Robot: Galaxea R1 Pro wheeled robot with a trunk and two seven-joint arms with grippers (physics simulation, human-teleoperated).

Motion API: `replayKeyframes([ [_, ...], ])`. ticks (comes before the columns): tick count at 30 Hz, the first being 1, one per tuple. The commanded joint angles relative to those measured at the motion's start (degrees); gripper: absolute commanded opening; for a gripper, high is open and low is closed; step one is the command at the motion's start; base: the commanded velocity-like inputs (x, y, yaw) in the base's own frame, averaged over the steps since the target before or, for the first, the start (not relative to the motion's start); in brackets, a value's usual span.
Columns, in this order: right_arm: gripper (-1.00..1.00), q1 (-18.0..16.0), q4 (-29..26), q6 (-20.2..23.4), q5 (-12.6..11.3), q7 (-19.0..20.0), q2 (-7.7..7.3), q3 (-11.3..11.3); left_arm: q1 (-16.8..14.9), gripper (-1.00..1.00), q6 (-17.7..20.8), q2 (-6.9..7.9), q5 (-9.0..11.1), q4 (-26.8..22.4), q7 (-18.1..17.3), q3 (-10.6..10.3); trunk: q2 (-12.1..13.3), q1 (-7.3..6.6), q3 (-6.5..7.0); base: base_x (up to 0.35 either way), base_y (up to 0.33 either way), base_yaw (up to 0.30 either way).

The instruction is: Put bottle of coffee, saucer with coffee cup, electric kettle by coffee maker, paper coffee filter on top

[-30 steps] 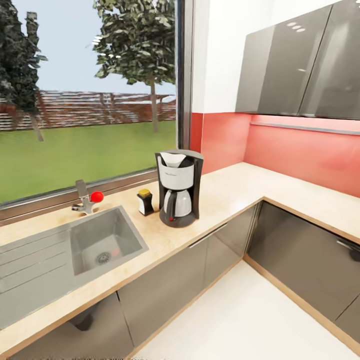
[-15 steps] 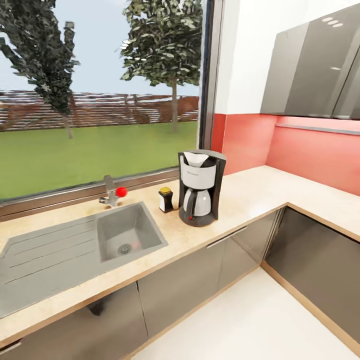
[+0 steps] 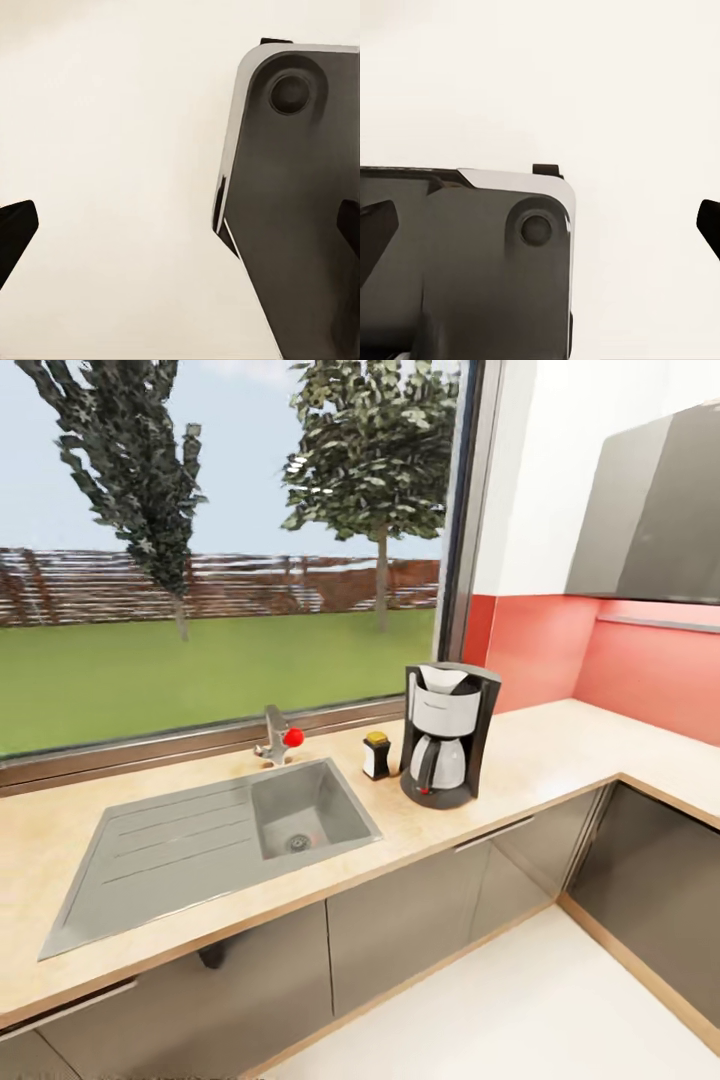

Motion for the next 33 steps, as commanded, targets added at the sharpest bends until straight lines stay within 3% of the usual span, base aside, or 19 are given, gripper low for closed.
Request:
replayKeyframes([
  [1,1.00,0.0,-0.1,-0.1,-0.5,-0.1,-0.03,0.5,-0.1,1.00,-0.3,-0.06,0.4,0.1,0.1,-0.5,-0.1,0.03,-0.06,-0.006,0.008,0.216],
  [20,1.00,0.0,-0.1,-0.1,-0.5,-0.1,0.32,0.5,-0.1,1.00,-0.5,-0.39,0.4,0.1,-0.2,-0.5,-0.1,0.03,0.98,-0.001,0.001,0.232],
  [33,1.00,0.0,0.0,-0.1,-0.4,-0.1,0.67,0.5,-0.1,1.00,-0.3,-0.44,0.4,0.1,-0.1,-0.5,-0.1,0.03,1.68,0.000,0.269,0.235],
])
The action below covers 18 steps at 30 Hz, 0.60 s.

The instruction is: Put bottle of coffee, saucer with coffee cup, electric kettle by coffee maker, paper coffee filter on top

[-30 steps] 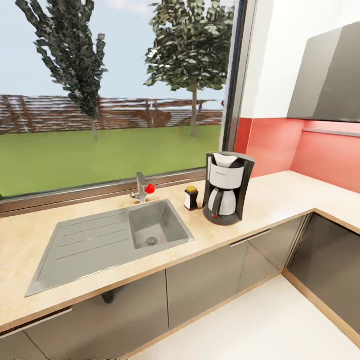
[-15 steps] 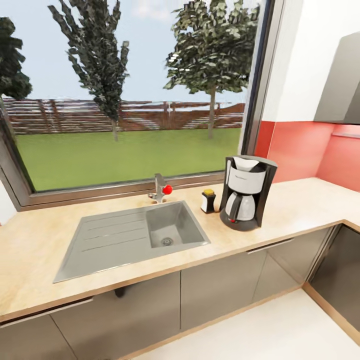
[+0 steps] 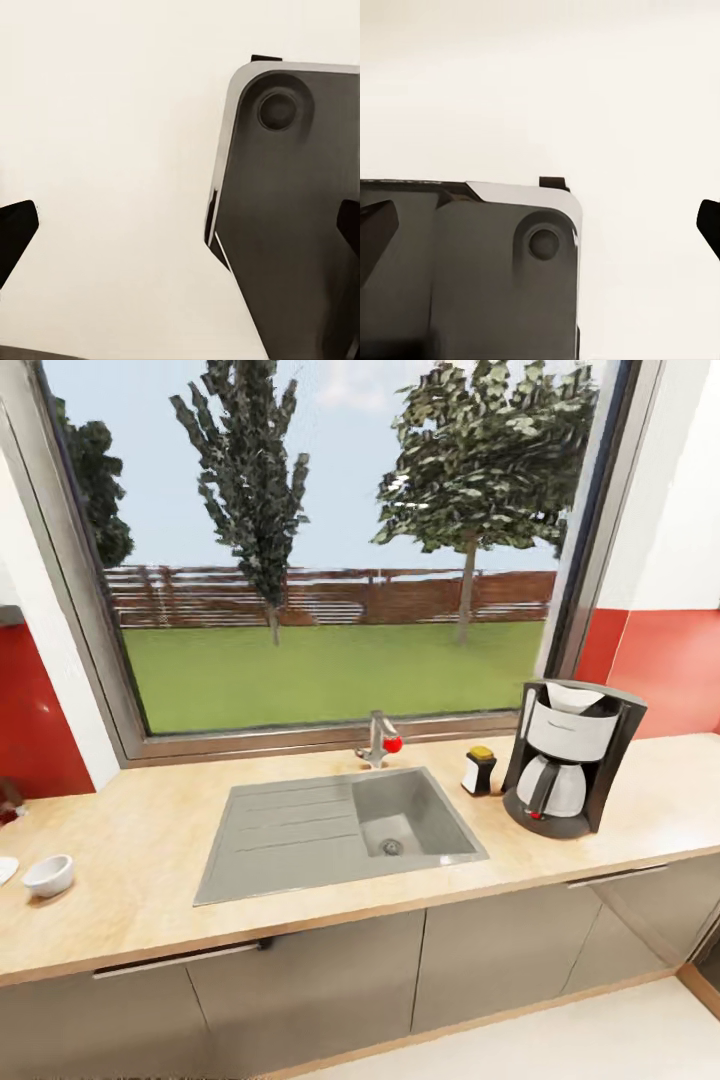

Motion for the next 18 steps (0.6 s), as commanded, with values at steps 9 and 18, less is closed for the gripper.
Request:
replayKeyframes([
  [9,1.00,0.0,0.0,-0.1,-0.5,-0.1,-0.02,0.5,-0.1,1.00,-0.3,0.00,0.4,0.1,-0.1,-0.4,-0.1,0.03,0.34,0.000,0.302,0.247],
  [18,1.00,0.0,0.0,0.0,-0.6,-0.1,-0.02,0.5,-0.1,1.00,-0.2,0.05,0.4,0.1,-0.1,-0.4,-0.1,0.03,0.36,0.000,0.302,0.281],
])
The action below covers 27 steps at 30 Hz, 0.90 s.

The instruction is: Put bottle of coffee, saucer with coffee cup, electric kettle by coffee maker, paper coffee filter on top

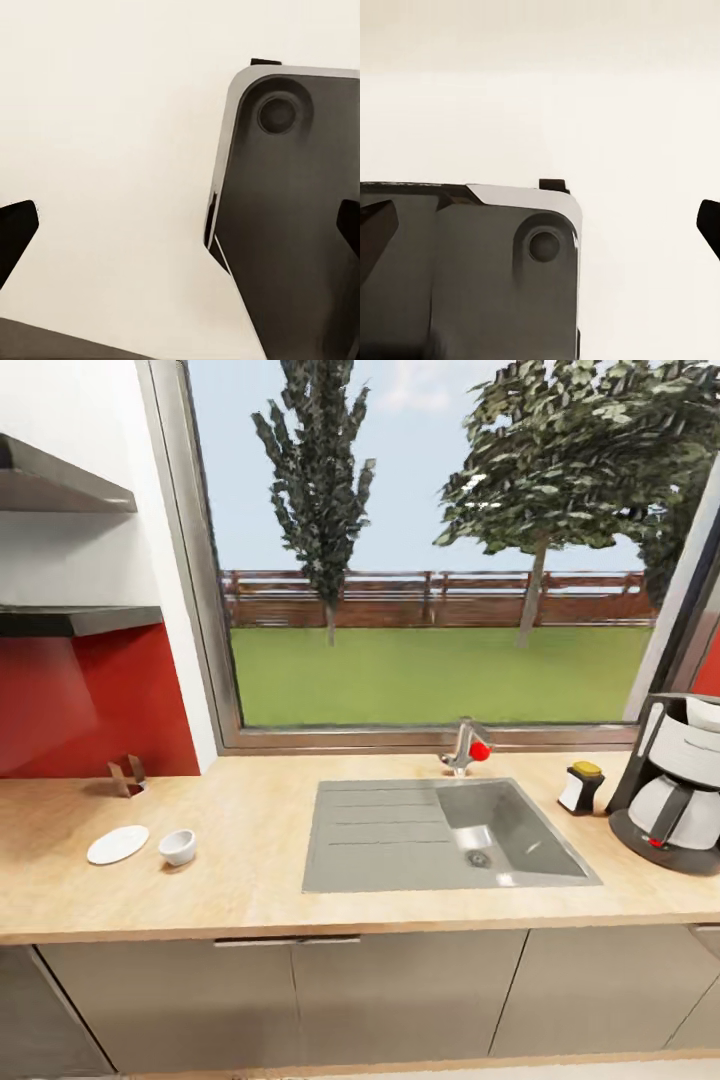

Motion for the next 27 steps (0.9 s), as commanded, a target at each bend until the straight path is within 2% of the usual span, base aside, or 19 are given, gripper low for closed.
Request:
replayKeyframes([
  [1,1.00,0.0,0.0,-0.1,-0.5,-0.1,-0.03,0.5,-0.1,1.00,-0.2,-0.01,0.4,0.1,0.0,-0.5,0.0,0.02,-0.02,0.000,0.302,0.283],
  [27,1.00,0.0,-0.1,0.0,-0.4,-0.1,0.05,0.5,-0.1,1.00,-0.2,0.15,0.4,0.1,0.0,-0.5,0.0,0.02,-0.02,0.000,0.302,0.283],
])
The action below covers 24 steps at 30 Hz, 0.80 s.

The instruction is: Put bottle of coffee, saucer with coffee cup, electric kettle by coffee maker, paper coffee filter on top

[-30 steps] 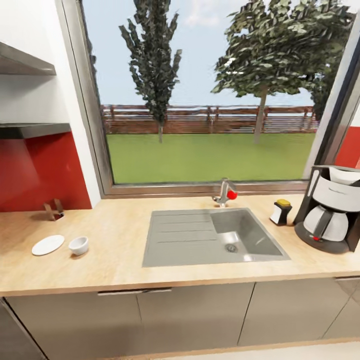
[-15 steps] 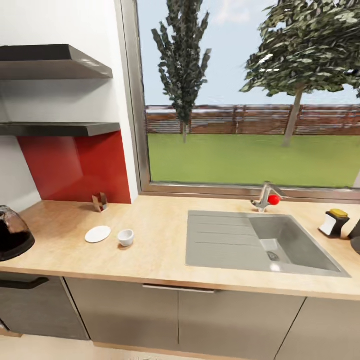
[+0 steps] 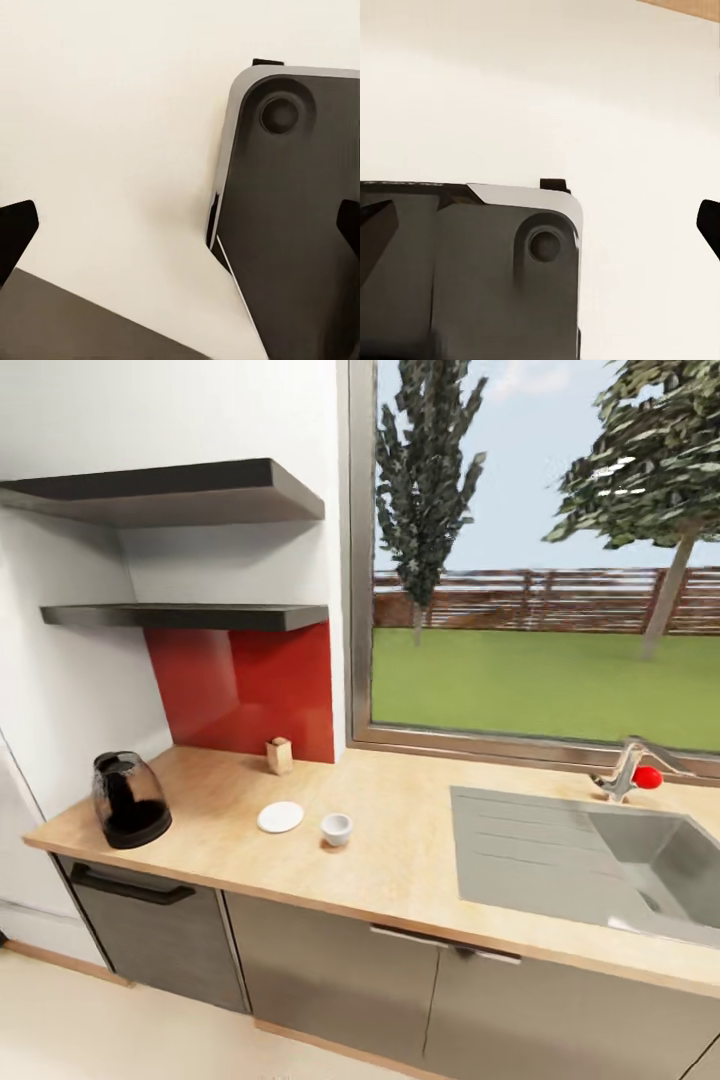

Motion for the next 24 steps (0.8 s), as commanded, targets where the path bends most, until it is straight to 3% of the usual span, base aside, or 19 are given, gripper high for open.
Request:
replayKeyframes([
  [1,1.00,0.0,-0.1,-0.1,-0.5,-0.1,-0.05,0.5,-0.1,1.00,-0.2,-0.01,0.4,0.1,0.0,-0.5,0.0,0.02,-0.02,0.000,0.302,0.283],
  [16,1.00,0.0,-0.1,-0.1,-0.5,-0.1,-0.05,0.5,-0.1,1.00,-0.4,-0.22,0.4,0.1,-0.2,-0.5,0.0,0.02,-0.02,0.086,0.302,0.278],
  [24,1.00,0.0,-0.1,-0.1,-0.6,-0.1,-0.06,0.5,-0.1,1.00,-0.4,-0.18,0.4,0.1,-0.2,-0.5,0.0,0.02,-0.02,0.189,0.299,0.049],
])
